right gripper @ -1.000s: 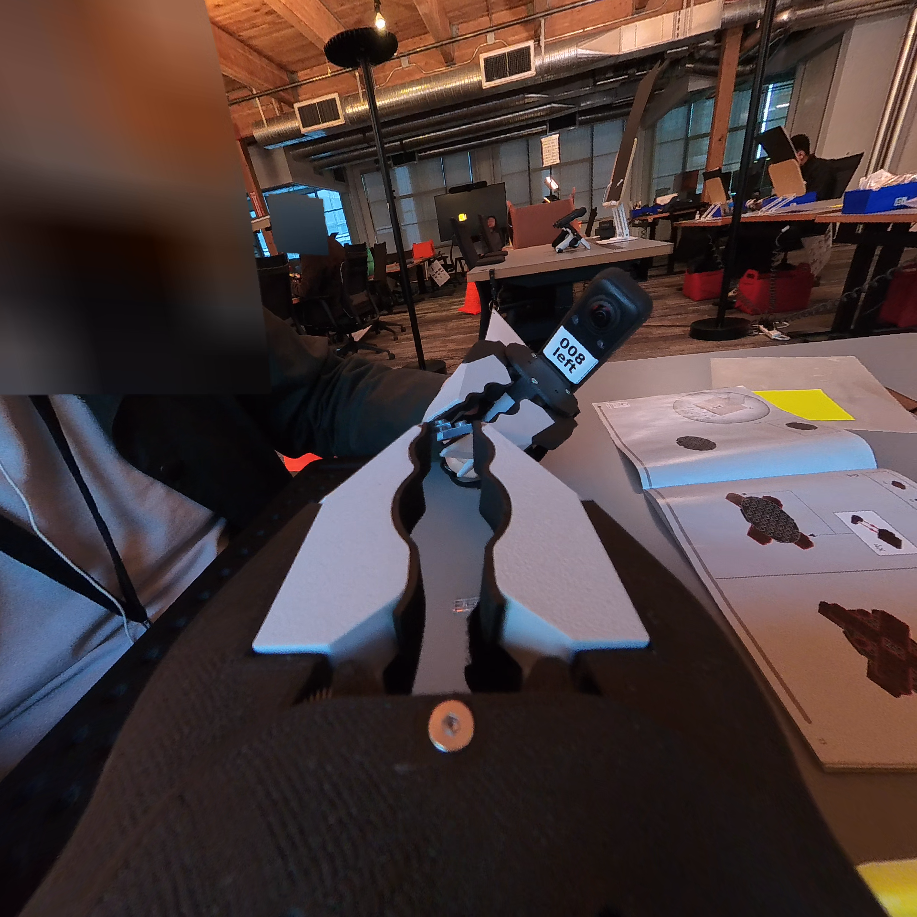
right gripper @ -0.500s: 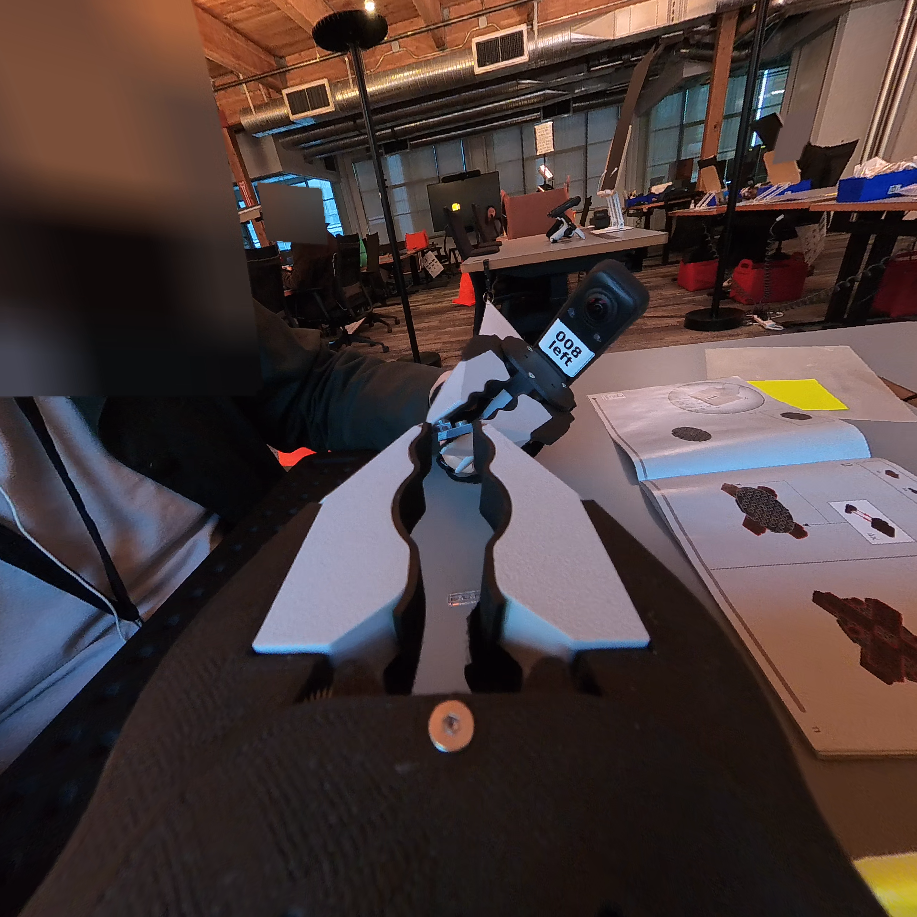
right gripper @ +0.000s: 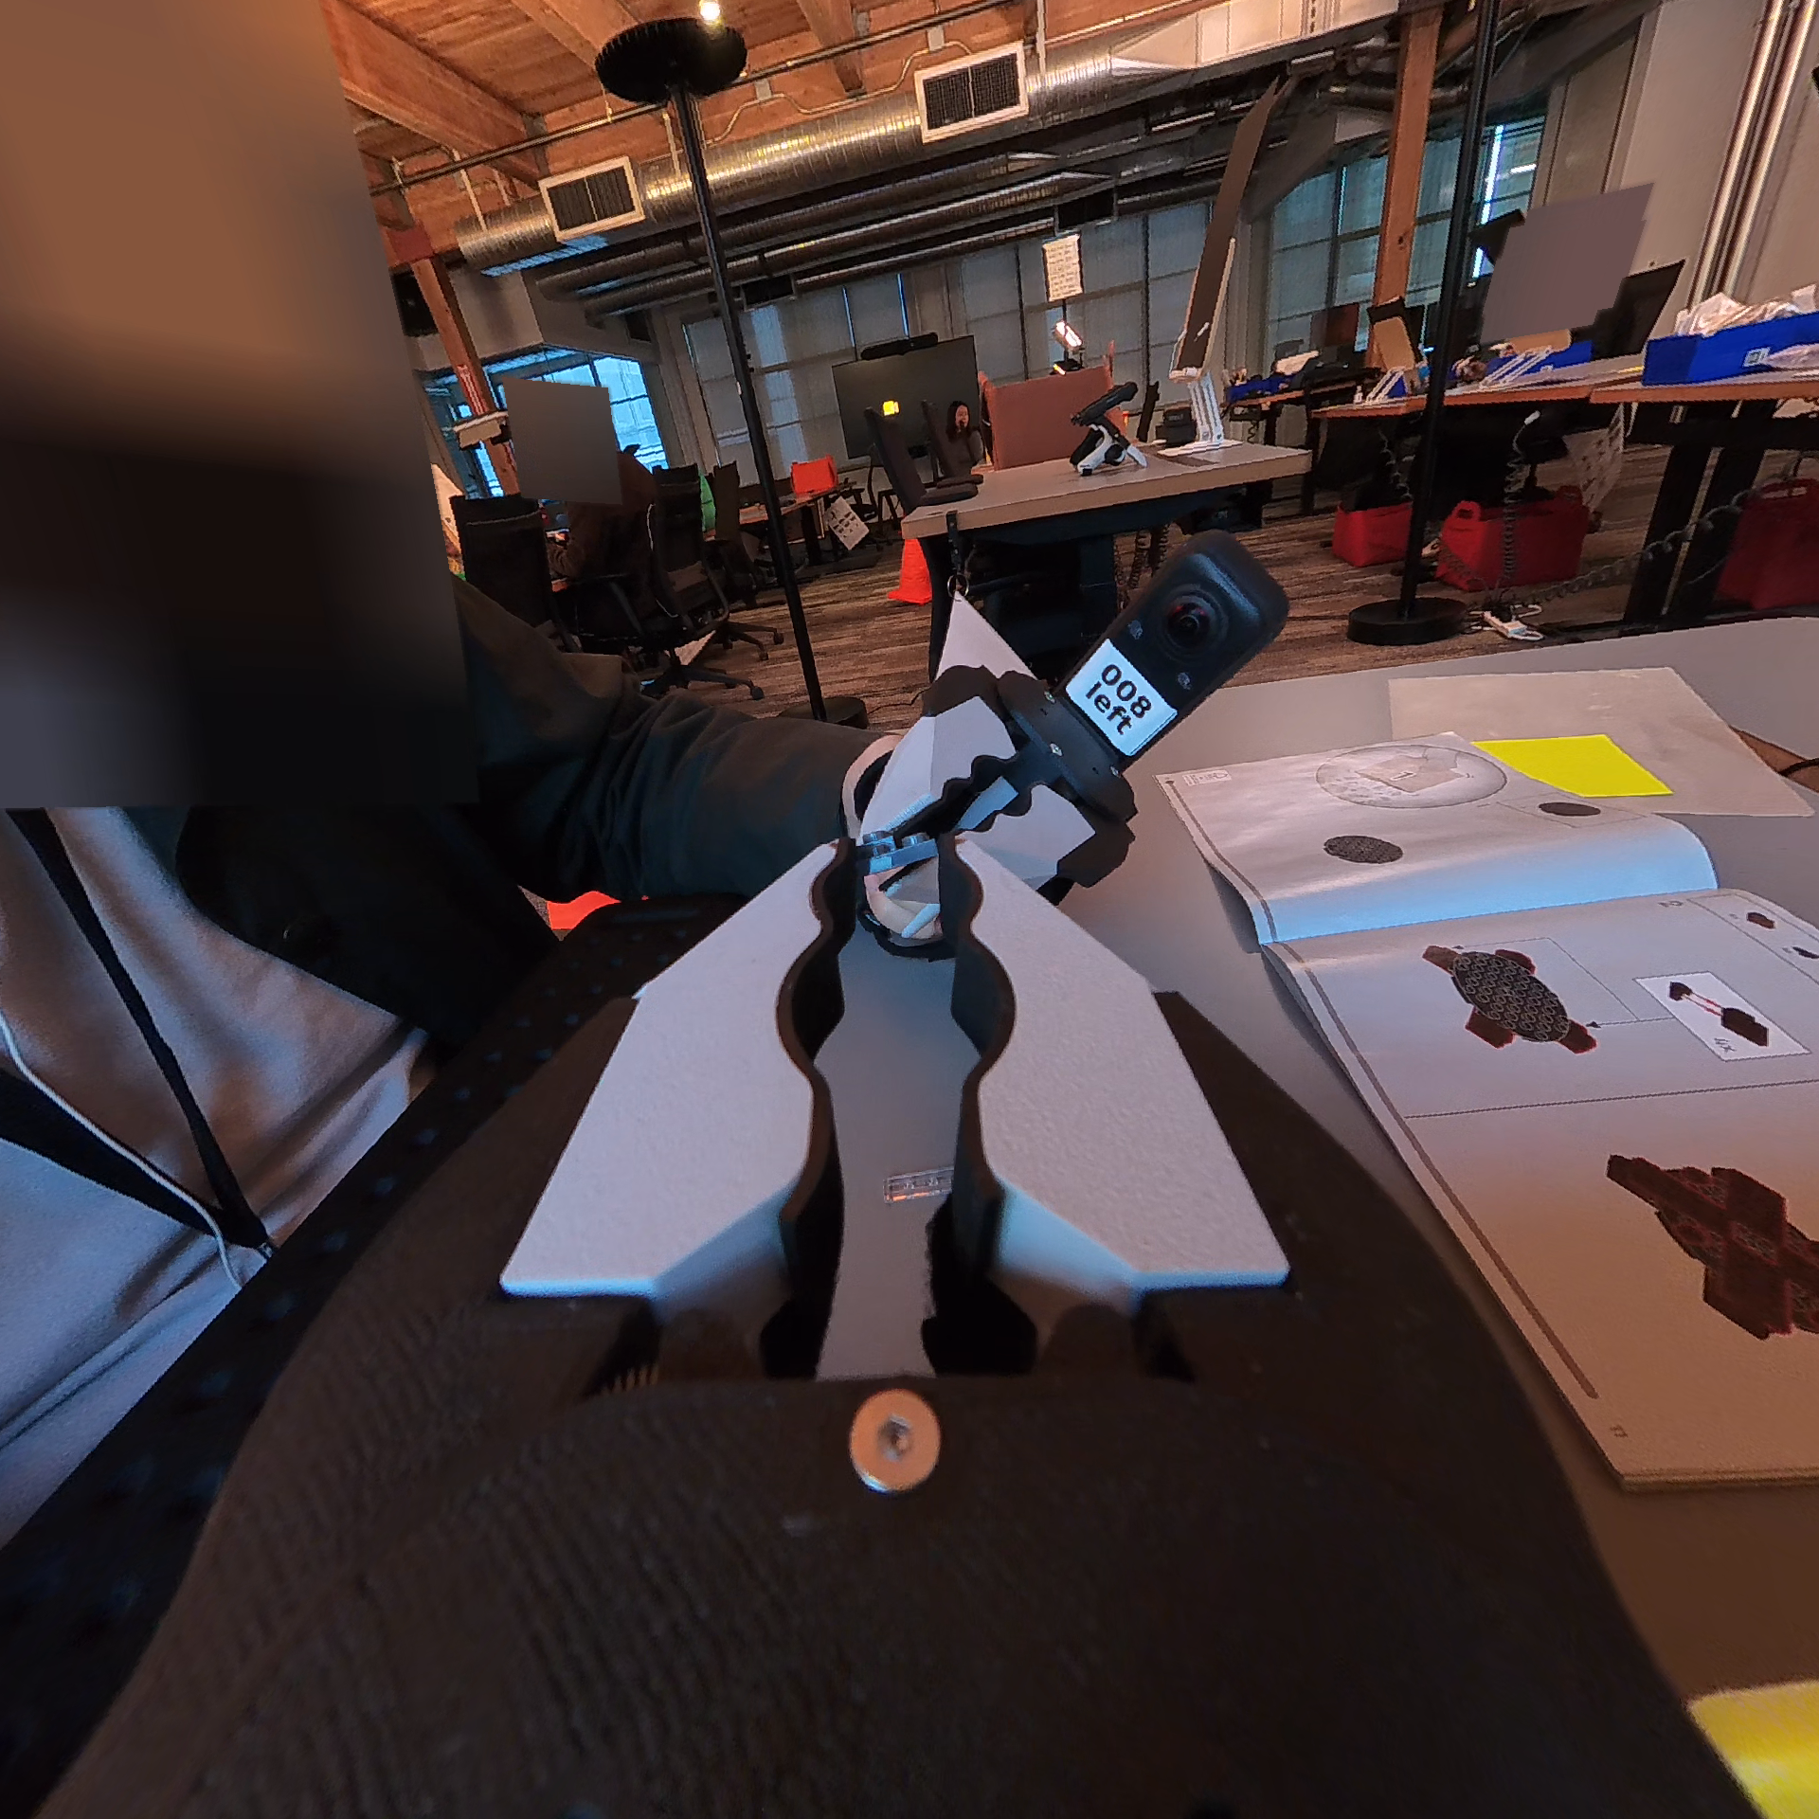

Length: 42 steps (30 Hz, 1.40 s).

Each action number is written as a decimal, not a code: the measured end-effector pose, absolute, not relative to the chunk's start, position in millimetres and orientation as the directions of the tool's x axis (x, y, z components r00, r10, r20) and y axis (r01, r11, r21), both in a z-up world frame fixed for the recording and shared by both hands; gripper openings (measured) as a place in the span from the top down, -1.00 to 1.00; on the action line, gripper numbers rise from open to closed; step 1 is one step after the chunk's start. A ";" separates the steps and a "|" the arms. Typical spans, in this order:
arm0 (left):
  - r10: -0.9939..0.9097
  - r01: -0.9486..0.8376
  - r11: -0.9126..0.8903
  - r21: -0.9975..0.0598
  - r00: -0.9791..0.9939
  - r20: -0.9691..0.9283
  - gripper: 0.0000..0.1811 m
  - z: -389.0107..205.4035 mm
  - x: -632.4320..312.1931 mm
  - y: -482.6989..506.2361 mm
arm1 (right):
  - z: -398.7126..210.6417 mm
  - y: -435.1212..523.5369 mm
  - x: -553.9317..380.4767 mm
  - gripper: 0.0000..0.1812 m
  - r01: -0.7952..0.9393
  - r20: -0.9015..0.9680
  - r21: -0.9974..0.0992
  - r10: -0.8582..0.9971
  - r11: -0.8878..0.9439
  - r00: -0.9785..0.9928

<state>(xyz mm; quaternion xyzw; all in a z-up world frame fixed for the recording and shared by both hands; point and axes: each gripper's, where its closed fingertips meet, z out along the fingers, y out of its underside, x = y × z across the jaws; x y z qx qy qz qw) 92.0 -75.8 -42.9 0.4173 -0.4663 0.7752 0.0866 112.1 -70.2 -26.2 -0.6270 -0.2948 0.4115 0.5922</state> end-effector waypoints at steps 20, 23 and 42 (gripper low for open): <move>-0.839 -0.256 -0.064 -0.965 -0.509 0.191 0.97 -65.1 103.8 -56.3 | -48.6 -53.8 114.3 0.93 -0.127 -0.324 -0.944 0.780 -0.305 0.535; -0.871 -0.267 -0.037 -0.963 -0.463 0.162 0.81 -71.9 107.3 -47.1 | -48.9 -58.0 111.7 0.93 0.250 0.184 -0.968 0.748 0.024 0.638; -0.864 -0.557 0.082 -0.826 -0.454 0.220 0.71 -134.5 93.4 -19.8 | -63.8 -55.2 369.1 0.81 0.354 0.487 -0.819 -0.222 -0.452 0.844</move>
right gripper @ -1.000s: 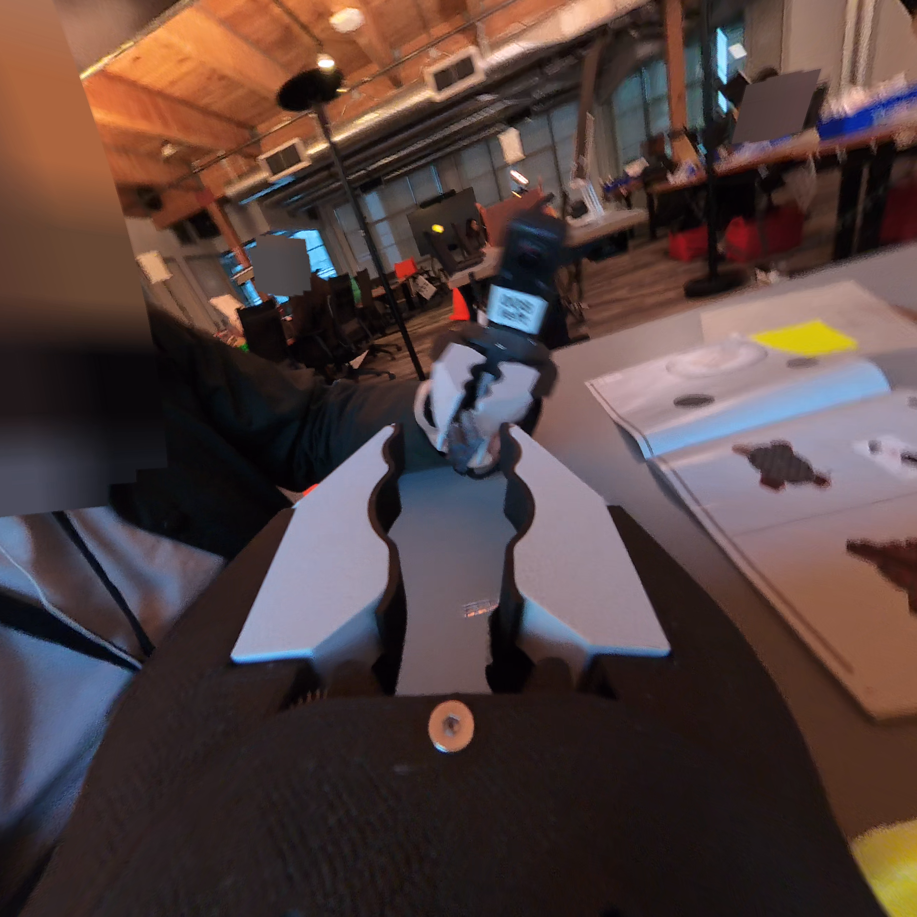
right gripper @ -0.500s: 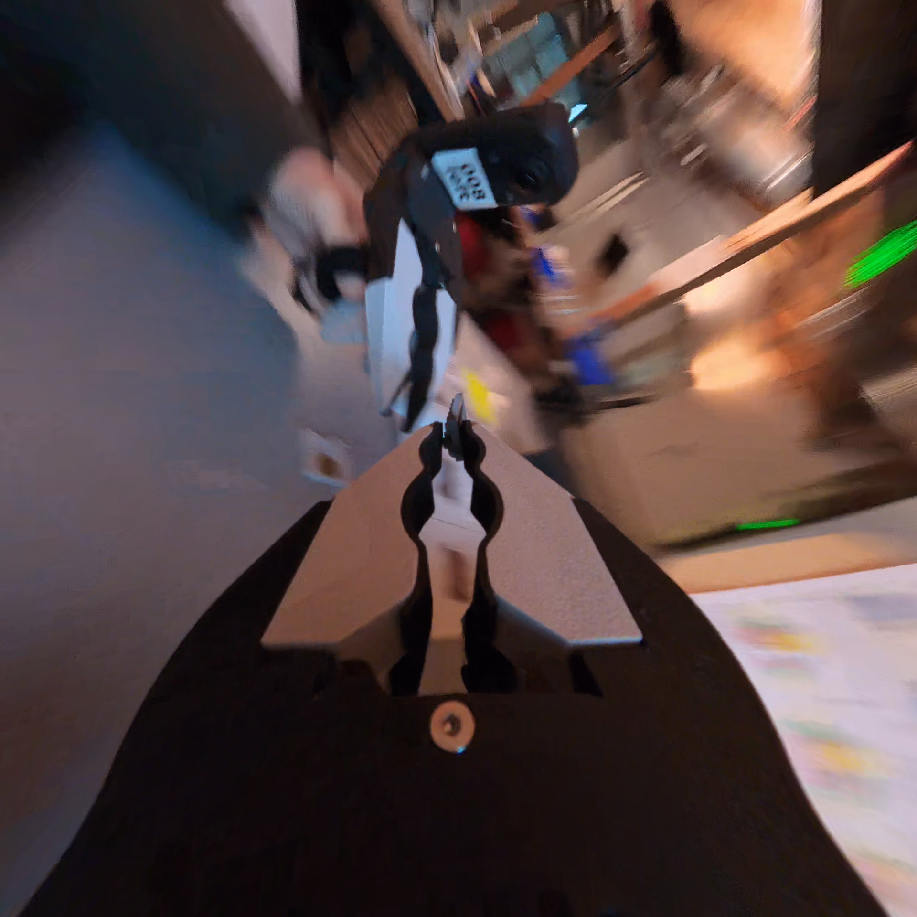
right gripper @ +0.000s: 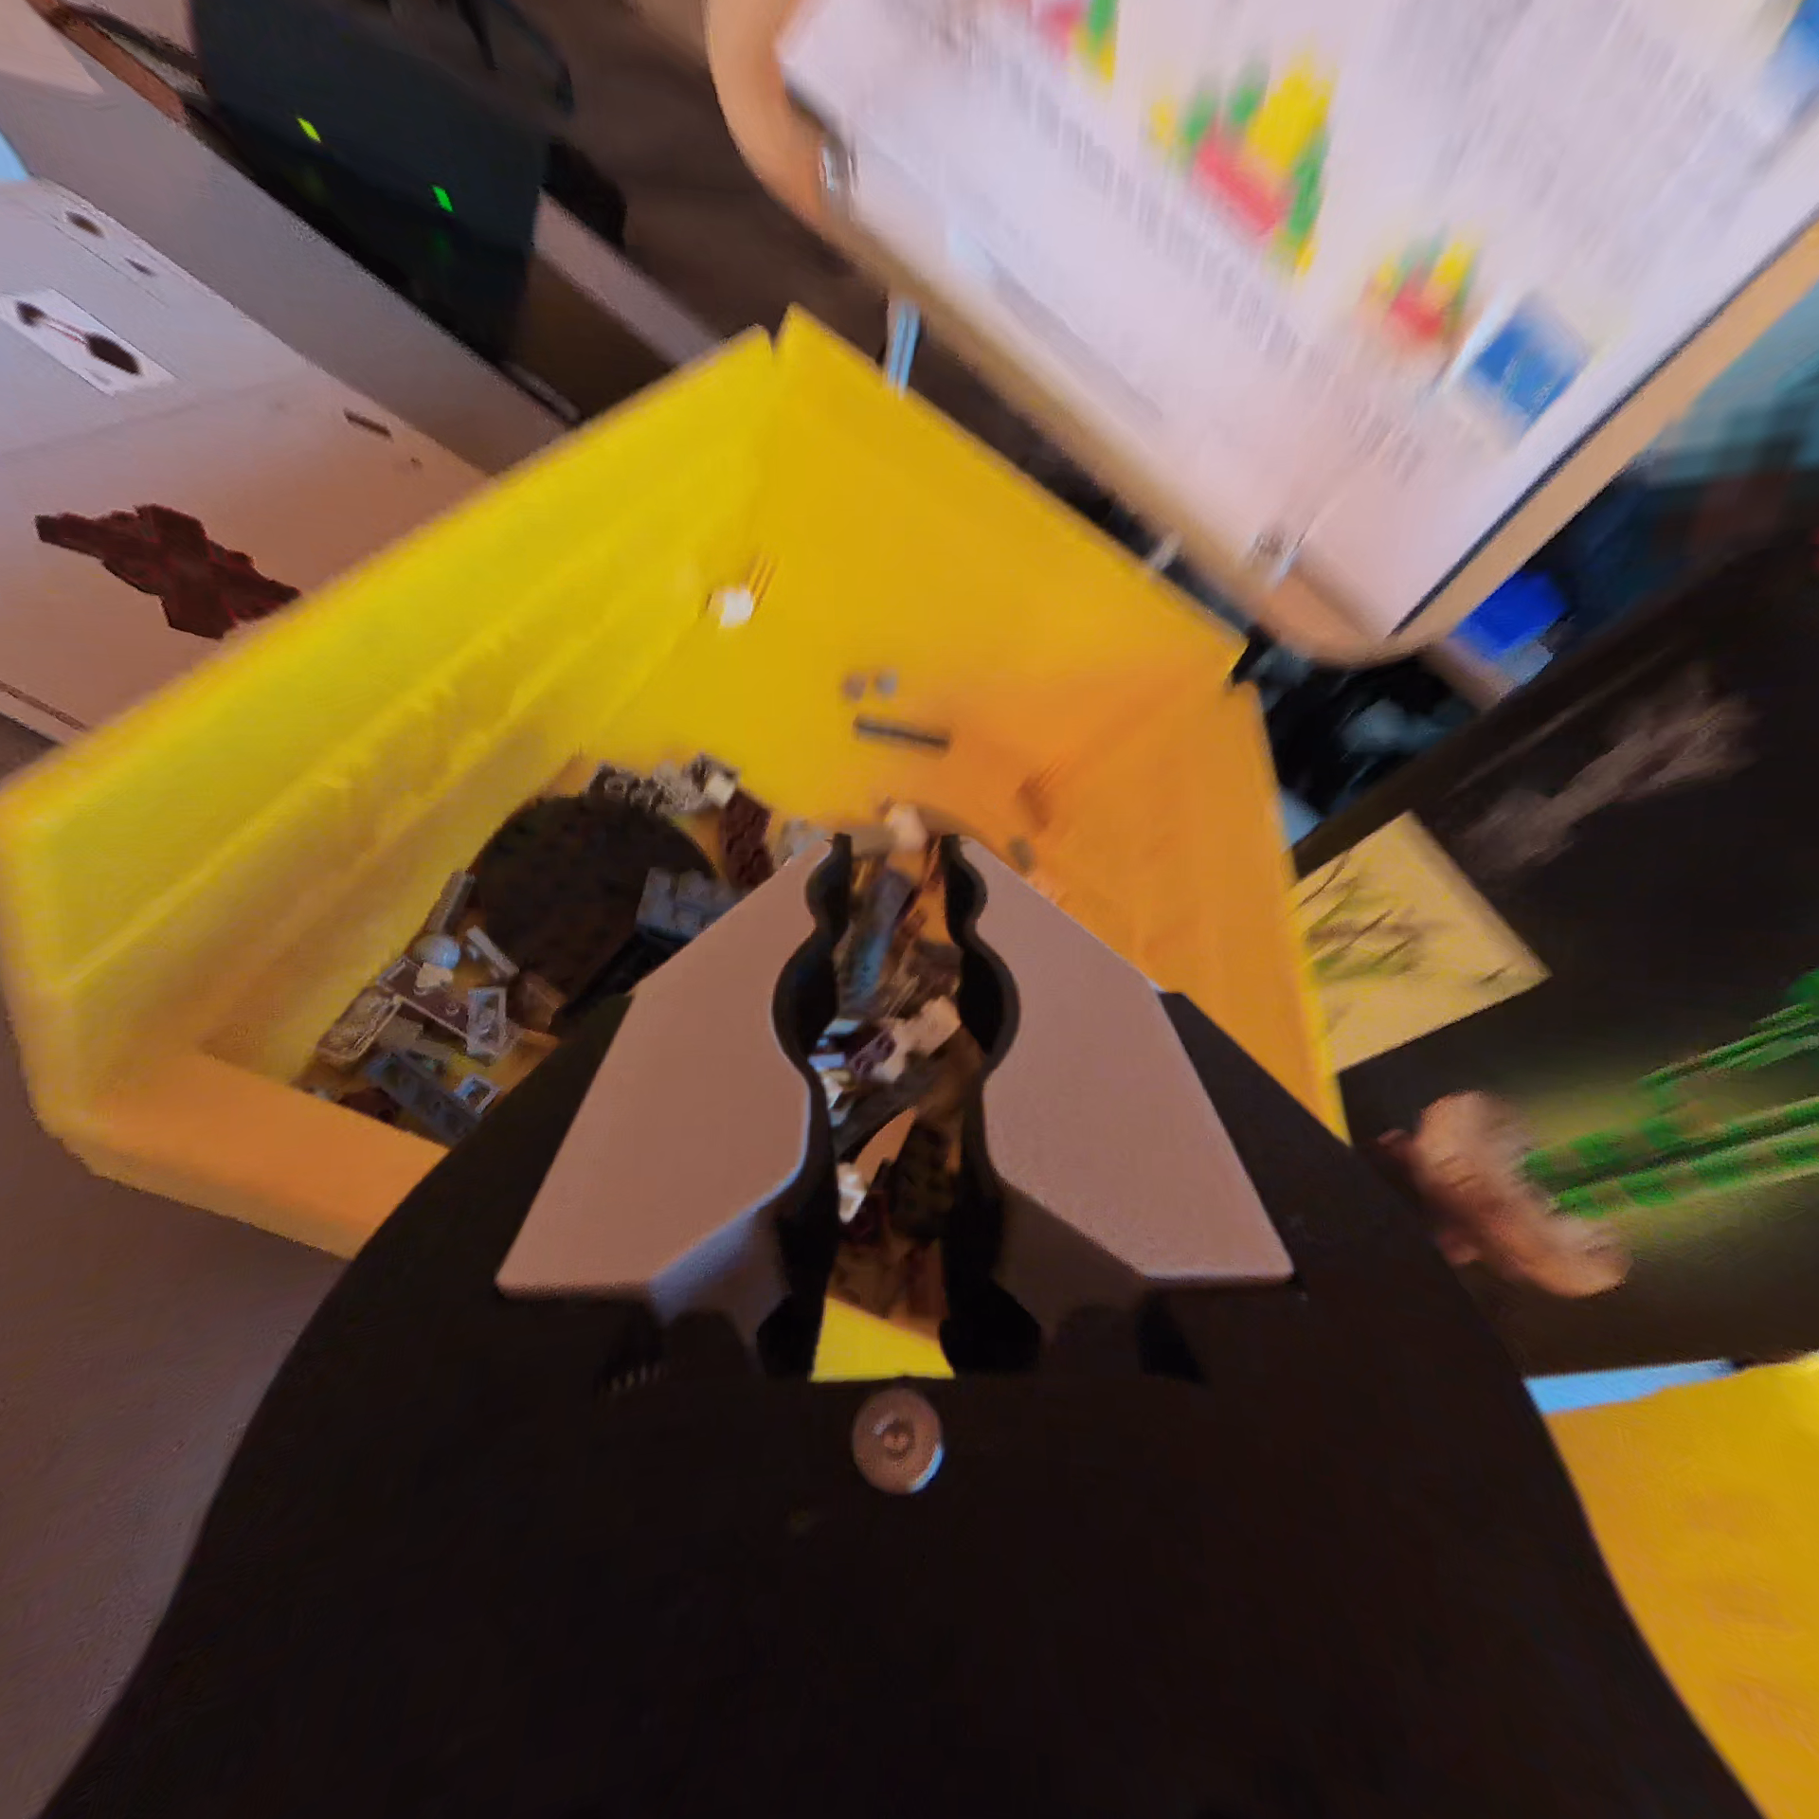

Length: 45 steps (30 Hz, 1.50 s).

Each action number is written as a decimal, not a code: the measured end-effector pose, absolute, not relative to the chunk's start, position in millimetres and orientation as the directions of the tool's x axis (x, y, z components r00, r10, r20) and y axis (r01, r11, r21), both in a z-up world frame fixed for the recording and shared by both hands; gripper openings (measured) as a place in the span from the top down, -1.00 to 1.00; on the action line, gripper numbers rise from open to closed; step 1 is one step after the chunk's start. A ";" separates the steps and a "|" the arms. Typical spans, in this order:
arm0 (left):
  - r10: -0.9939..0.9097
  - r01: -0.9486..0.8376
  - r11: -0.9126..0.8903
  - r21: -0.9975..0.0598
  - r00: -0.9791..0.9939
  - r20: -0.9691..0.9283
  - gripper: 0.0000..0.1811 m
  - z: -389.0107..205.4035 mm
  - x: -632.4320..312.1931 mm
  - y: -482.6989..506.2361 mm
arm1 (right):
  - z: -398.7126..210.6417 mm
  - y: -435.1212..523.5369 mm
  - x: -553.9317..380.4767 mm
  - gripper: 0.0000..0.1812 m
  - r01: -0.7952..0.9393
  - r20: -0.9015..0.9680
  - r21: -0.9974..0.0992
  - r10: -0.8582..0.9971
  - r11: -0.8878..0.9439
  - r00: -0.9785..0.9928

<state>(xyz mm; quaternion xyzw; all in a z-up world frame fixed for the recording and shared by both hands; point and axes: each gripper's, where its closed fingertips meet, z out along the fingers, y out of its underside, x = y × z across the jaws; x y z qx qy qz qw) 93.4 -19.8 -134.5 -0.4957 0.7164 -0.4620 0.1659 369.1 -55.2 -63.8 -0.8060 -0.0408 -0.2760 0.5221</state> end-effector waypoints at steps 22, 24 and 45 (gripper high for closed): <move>-0.837 -0.459 0.465 -0.757 -0.506 -0.208 0.67 -160.5 112.2 -63.4 | -140.1 -80.3 101.2 0.76 0.501 -0.074 -0.699 0.748 -0.510 0.659; -0.851 -0.473 0.458 -0.753 -0.477 -0.218 0.77 -161.0 117.4 -65.3 | -142.8 -76.2 108.3 0.71 0.484 -0.077 -0.696 0.725 -0.531 0.685; -0.832 -0.608 0.404 -0.683 -0.555 0.002 0.90 -163.8 79.2 -53.7 | -163.6 -55.3 83.0 1.00 0.493 -0.075 -0.709 0.749 -0.504 0.658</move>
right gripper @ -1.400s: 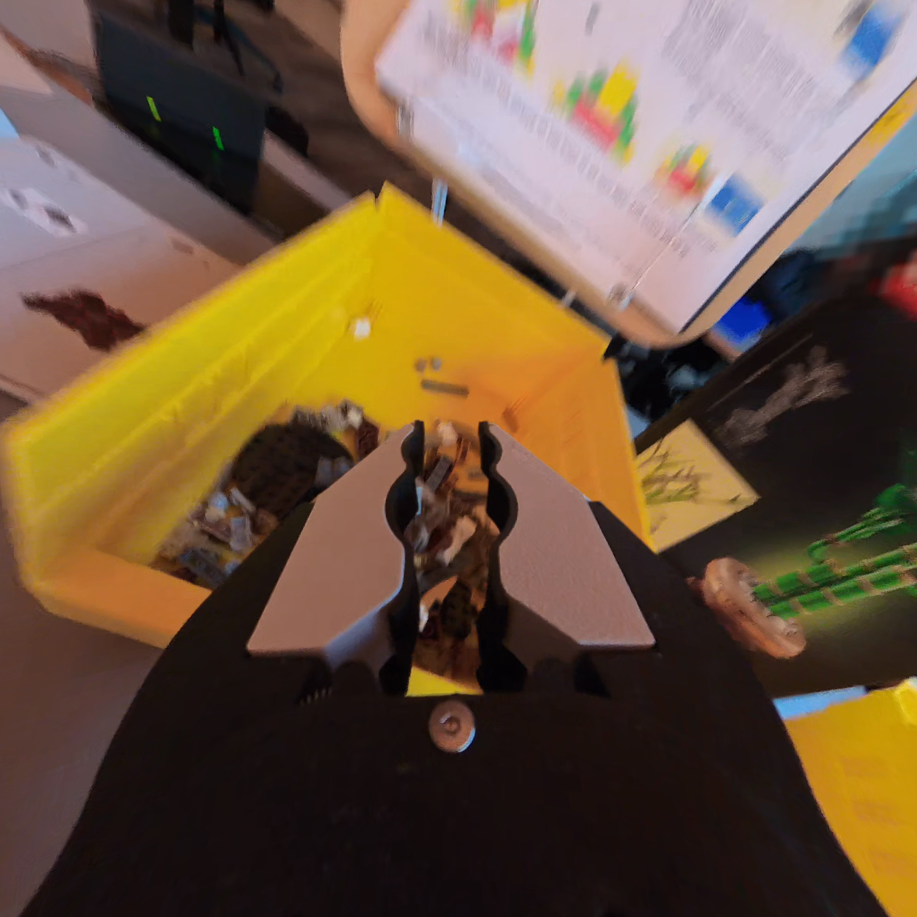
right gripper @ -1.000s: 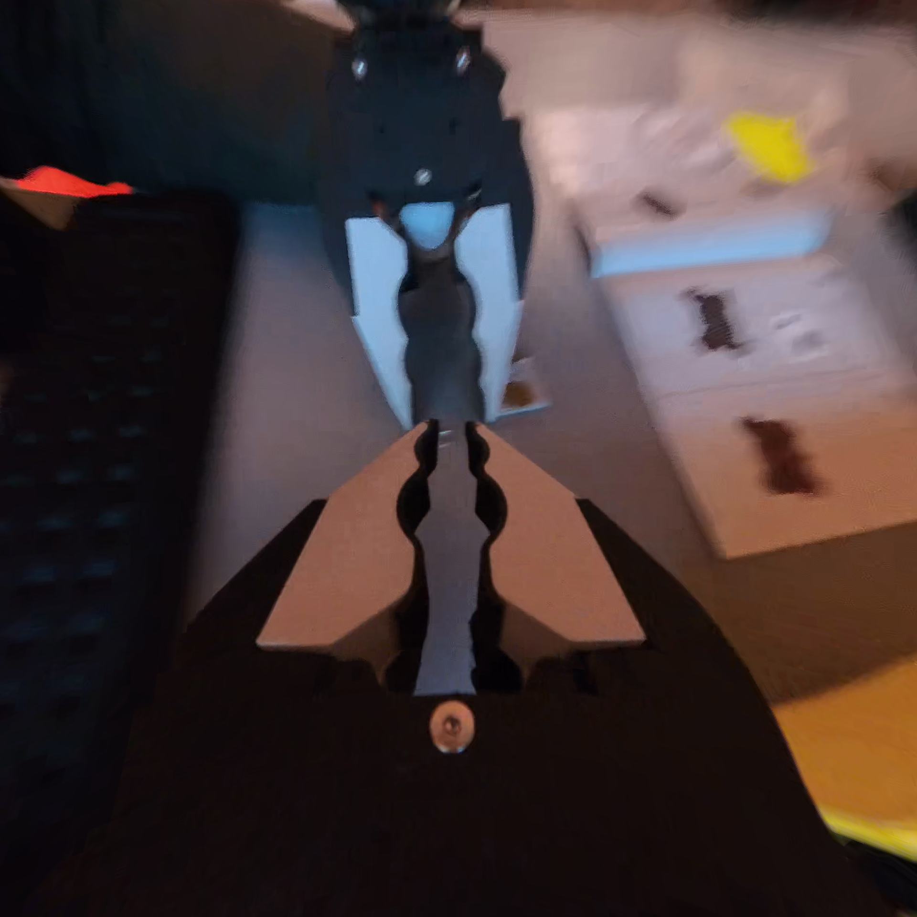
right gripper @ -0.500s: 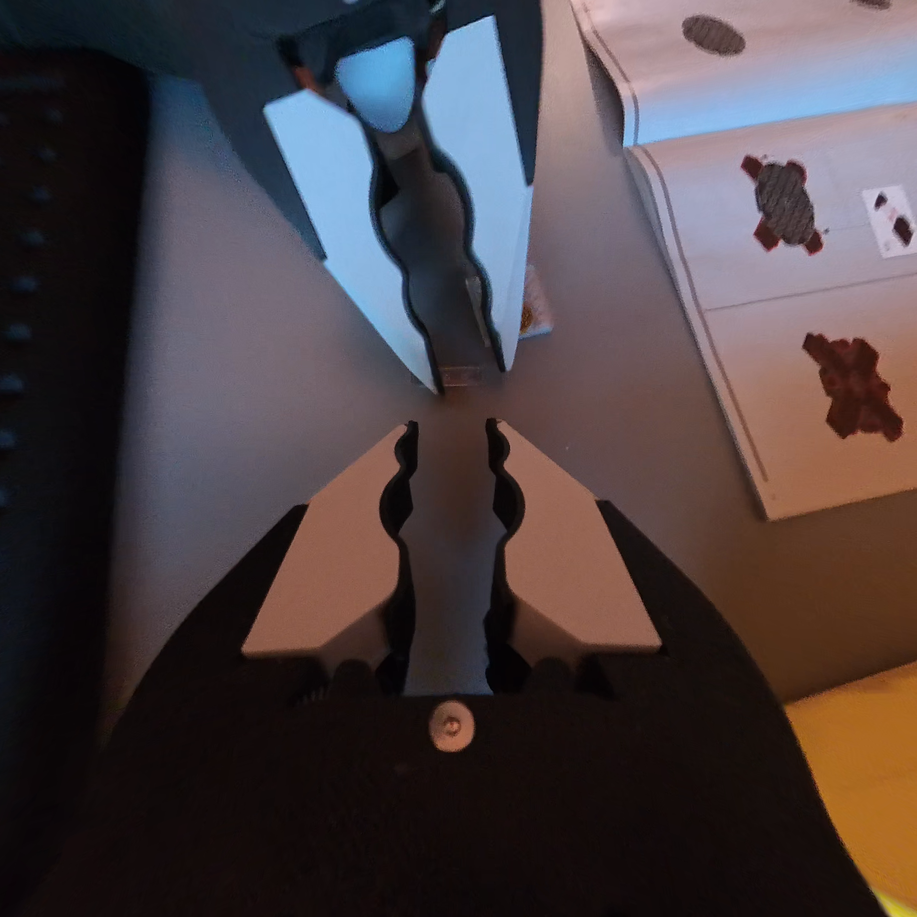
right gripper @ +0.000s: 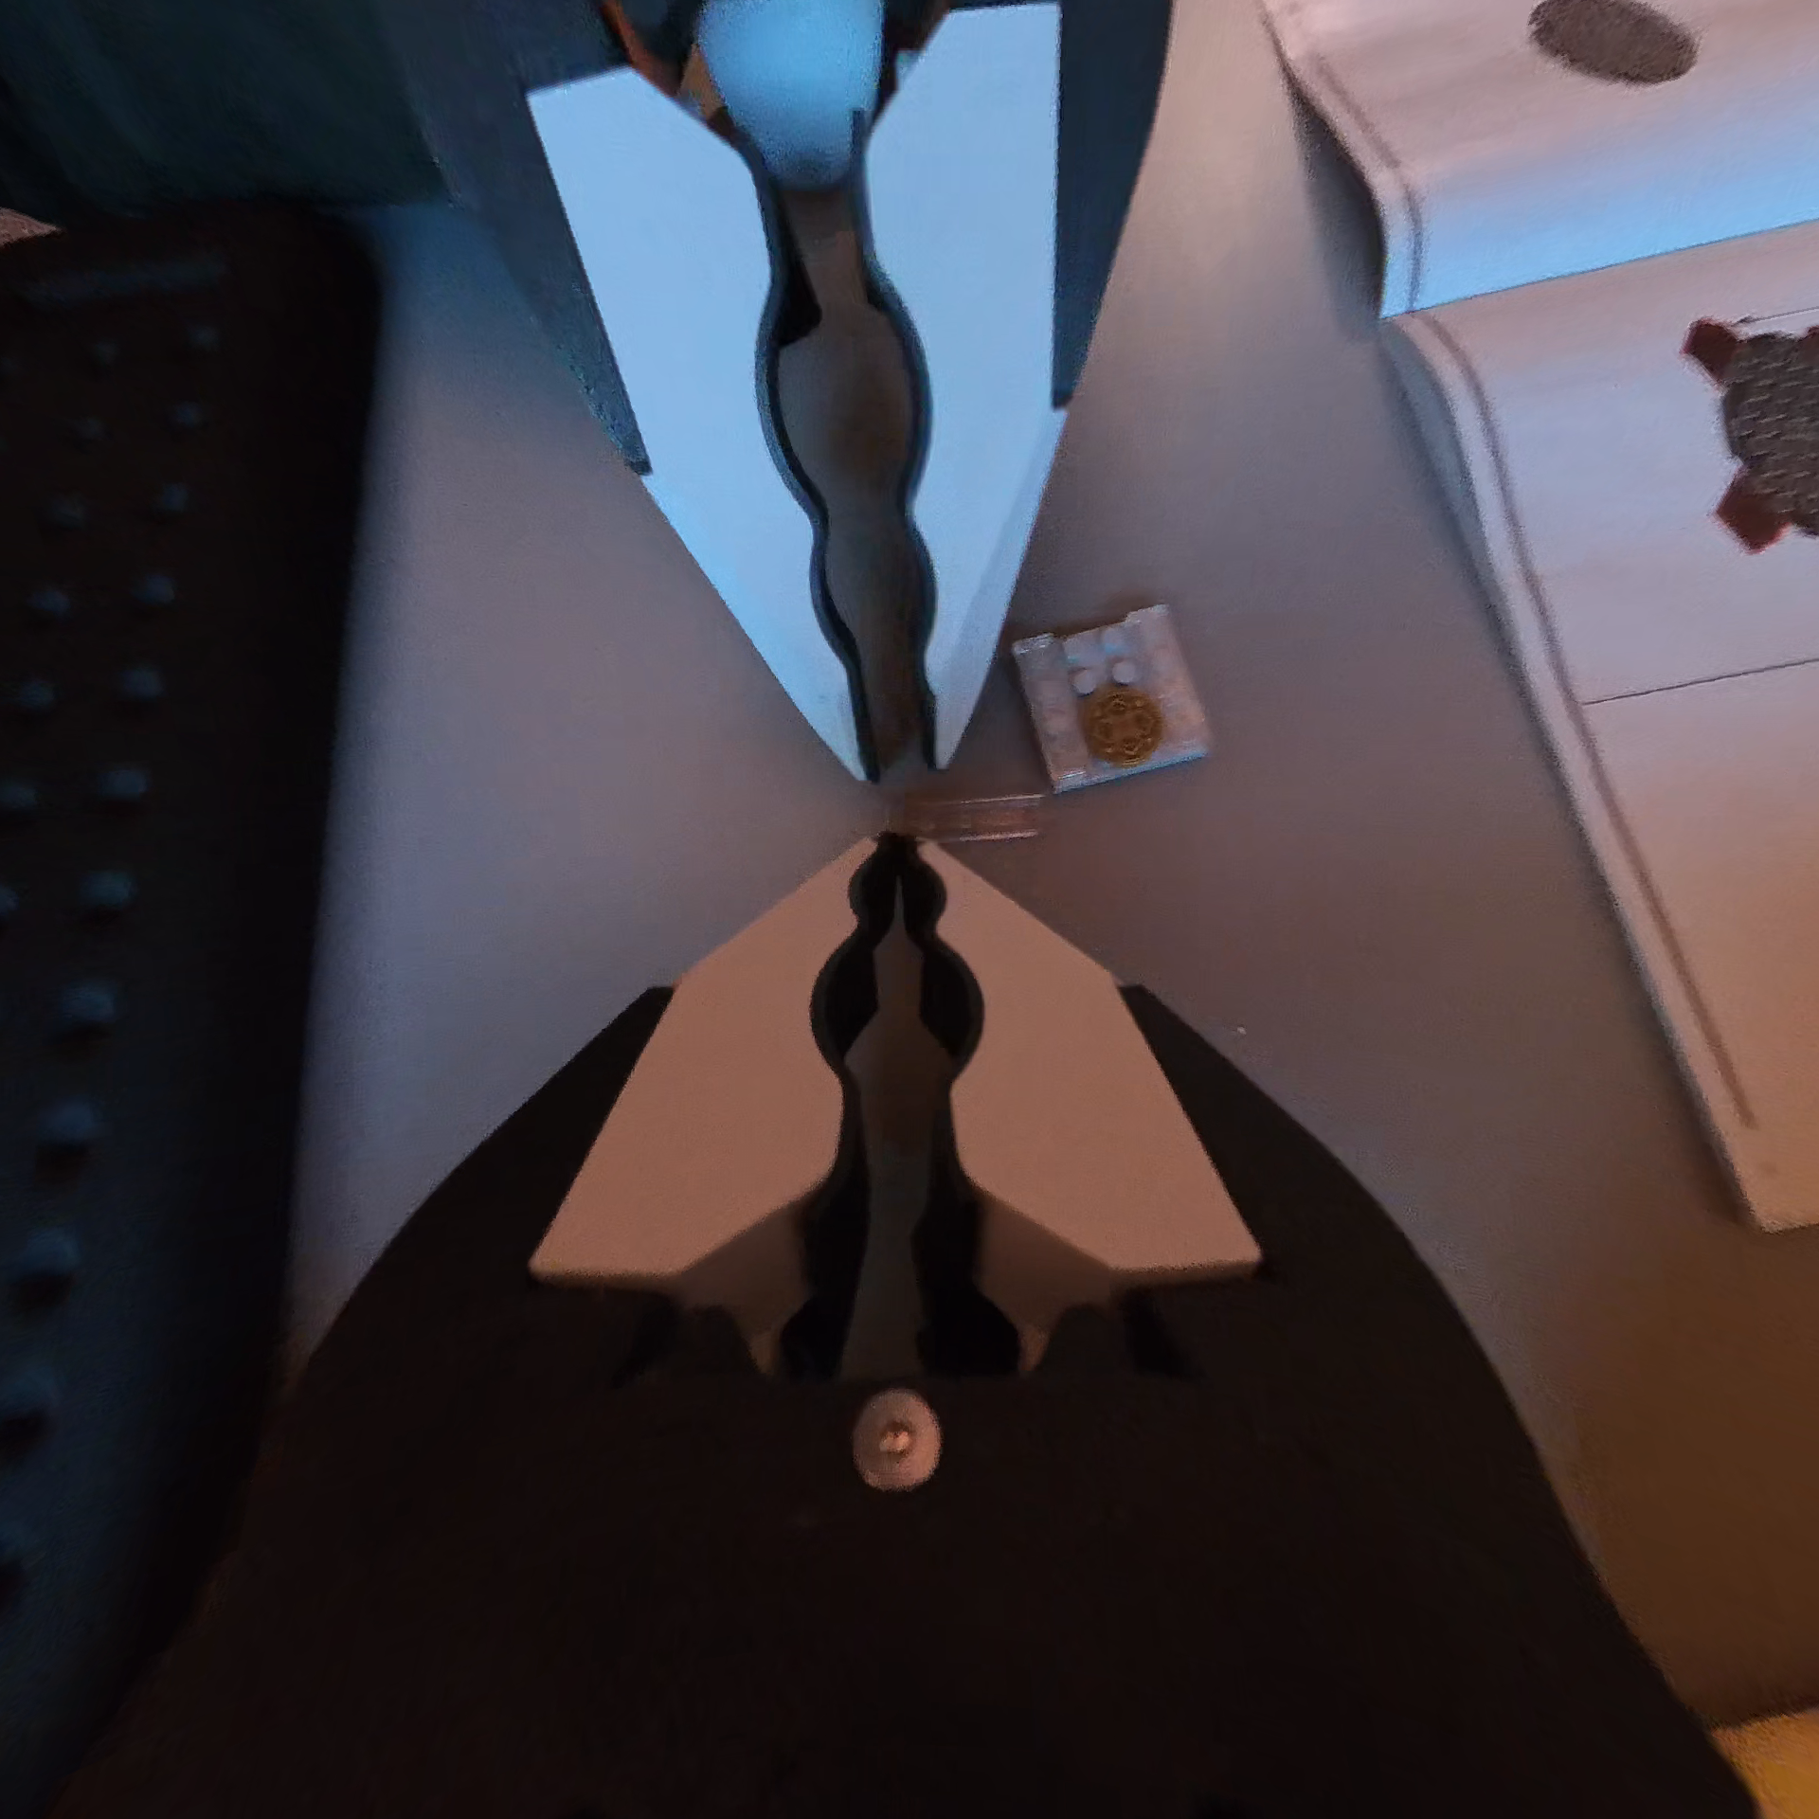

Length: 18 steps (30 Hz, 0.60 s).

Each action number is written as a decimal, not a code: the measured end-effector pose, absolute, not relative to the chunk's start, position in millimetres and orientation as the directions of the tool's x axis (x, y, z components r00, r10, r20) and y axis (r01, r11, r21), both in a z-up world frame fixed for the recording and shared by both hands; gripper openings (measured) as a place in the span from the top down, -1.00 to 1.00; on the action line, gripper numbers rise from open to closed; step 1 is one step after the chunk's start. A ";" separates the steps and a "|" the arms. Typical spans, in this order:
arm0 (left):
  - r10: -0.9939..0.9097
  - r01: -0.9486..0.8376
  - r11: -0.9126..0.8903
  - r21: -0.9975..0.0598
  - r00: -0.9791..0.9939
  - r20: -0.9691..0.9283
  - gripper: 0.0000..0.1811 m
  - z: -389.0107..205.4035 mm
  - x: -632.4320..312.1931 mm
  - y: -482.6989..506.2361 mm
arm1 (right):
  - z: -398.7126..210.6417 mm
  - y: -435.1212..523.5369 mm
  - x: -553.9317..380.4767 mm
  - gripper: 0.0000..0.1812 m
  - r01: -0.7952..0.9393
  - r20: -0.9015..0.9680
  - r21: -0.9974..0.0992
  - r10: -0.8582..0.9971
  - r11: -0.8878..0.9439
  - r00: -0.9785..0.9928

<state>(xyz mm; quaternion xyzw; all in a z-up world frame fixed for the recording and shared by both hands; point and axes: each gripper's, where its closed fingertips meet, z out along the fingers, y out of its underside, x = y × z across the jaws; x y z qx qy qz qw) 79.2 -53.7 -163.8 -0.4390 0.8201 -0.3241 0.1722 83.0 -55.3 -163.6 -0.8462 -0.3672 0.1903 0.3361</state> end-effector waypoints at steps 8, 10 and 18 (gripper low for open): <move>-0.846 -0.623 0.314 -0.716 -0.526 0.087 0.62 -161.8 86.6 -62.1 | -164.1 -59.6 75.5 0.94 0.515 -0.052 -0.739 0.798 -0.435 0.600; -0.836 -0.606 0.331 -0.724 -0.543 0.073 0.60 -161.9 86.5 -63.8 | -163.9 -60.2 73.7 0.93 0.509 -0.063 -0.744 0.804 -0.433 0.592; -0.823 -0.543 0.344 -0.766 -0.568 0.033 0.65 -162.3 91.9 -66.8 | -151.6 -52.4 103.9 0.72 0.529 0.083 -0.792 0.804 -0.305 0.589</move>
